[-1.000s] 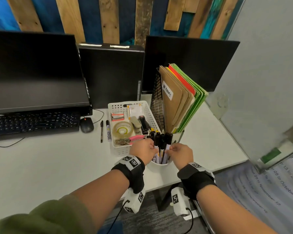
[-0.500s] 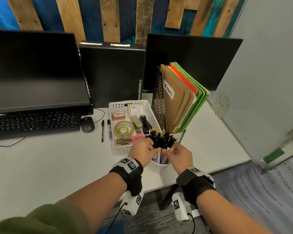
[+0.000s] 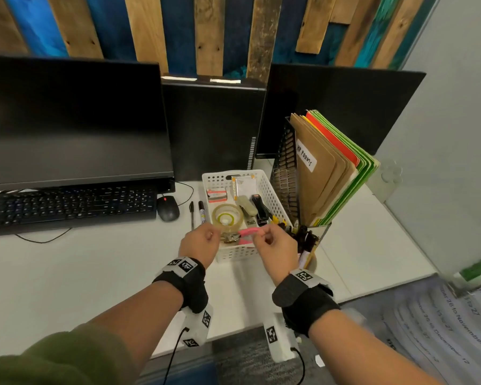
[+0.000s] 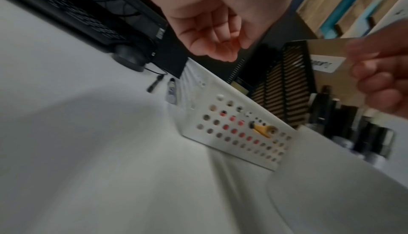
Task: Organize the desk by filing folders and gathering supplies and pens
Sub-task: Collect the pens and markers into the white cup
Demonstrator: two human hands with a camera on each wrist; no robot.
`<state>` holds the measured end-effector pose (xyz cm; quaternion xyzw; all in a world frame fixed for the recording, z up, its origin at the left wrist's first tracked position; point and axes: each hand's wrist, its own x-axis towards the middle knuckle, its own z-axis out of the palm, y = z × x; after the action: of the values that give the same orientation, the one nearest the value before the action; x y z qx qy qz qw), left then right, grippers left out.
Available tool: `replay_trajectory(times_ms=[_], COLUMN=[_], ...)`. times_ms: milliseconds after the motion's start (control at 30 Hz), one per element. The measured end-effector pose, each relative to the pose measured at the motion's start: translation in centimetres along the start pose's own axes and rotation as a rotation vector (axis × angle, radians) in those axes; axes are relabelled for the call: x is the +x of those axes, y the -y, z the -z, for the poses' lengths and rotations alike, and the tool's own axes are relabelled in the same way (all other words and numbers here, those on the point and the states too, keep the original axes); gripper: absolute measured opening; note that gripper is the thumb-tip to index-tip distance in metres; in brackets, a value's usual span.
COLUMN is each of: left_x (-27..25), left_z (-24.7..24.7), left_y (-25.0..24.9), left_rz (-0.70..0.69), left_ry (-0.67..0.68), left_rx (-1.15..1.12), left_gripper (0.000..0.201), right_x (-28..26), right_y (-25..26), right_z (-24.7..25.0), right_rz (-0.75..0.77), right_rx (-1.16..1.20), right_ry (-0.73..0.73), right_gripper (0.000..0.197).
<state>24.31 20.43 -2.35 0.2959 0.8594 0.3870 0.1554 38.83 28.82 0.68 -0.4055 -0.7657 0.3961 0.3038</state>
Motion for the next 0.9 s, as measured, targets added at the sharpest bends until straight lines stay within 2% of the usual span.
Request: replay_trajectory(times_ms=[67, 167, 267, 367, 467, 567, 700, 900], left_x=[1.0, 3.0, 5.0, 6.6, 8.2, 9.5, 11.2, 13.2], left_z=[1.0, 2.3, 3.1, 3.6, 4.2, 4.6, 4.5, 3.5], left_y=[1.4, 3.6, 5.6, 7.2, 8.6, 9.6, 10.3, 10.6], left_rz=[0.054, 0.131, 0.168, 0.188, 0.191, 0.182, 0.156, 0.093], left_ry=[0.009, 0.049, 0.143, 0.193, 0.218, 0.248, 0.299, 0.396], left_rx=[0.03, 0.051, 0.112, 0.171, 0.211, 0.225, 0.192, 0.152], left_gripper=[0.018, 0.016, 0.025, 0.031, 0.03, 0.03, 0.03, 0.032], right_x=[0.1, 0.4, 0.7, 0.9, 1.0, 1.6, 2.8, 4.4], right_y=[0.9, 2.0, 3.1, 3.6, 4.0, 4.3, 4.1, 2.9], right_z=[-1.9, -5.3, -8.5, -11.2, -13.4, -15.0, -16.2, -18.7], right_rz=[0.026, 0.065, 0.067, 0.011, -0.028, -0.11, -0.212, -0.256], right_rx=[-0.012, -0.054, -0.108, -0.23, -0.368, -0.479, -0.448, -0.582], right_ry=[0.039, 0.096, 0.172, 0.297, 0.381, 0.406, 0.507, 0.521], right_gripper=[0.011, 0.01, 0.01, 0.024, 0.038, 0.037, 0.041, 0.048])
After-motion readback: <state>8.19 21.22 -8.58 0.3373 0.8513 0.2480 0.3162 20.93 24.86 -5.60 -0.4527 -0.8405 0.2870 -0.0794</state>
